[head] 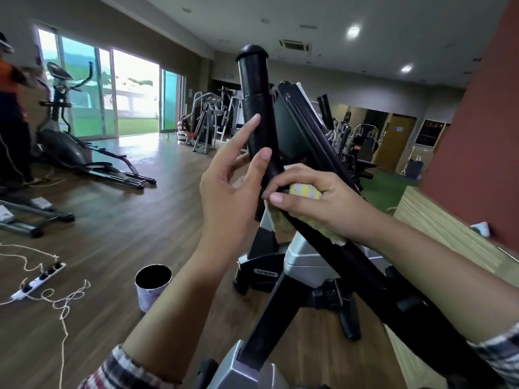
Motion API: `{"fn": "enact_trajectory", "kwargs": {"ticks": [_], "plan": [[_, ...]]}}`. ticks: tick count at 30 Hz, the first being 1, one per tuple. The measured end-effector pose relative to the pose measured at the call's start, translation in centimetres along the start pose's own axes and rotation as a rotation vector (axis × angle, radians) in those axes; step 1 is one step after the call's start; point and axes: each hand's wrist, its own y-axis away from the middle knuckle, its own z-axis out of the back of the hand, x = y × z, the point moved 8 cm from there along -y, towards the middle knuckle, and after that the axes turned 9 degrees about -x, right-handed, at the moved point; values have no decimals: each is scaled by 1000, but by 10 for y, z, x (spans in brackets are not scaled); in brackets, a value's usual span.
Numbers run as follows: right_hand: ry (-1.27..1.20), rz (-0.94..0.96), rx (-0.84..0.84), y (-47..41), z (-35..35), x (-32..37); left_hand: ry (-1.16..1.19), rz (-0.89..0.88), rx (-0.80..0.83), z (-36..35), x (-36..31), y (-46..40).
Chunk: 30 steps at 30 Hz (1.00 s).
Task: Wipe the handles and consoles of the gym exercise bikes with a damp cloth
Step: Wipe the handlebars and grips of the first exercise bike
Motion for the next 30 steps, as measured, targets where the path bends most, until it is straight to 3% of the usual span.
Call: {"fn": "enact_trajectory", "kwargs": {"ticks": [7, 11, 16, 21, 27, 30], "plan": [[59, -65, 182, 30, 7, -4, -7, -7, -31, 2, 3, 14], [143, -10, 116, 35, 16, -6, -47, -40, -28, 3, 0, 15], [417, 36, 107, 36, 9, -12, -89, -33, 23, 4, -1, 13], [422, 26, 5, 25, 2, -1, -62, -24, 49, 7, 2, 8], [481, -102, 101, 53, 7, -10, -35, -3, 74, 7, 4, 6], [433, -95, 47, 46, 6, -4, -29, -7, 82, 6, 2, 5]]}}
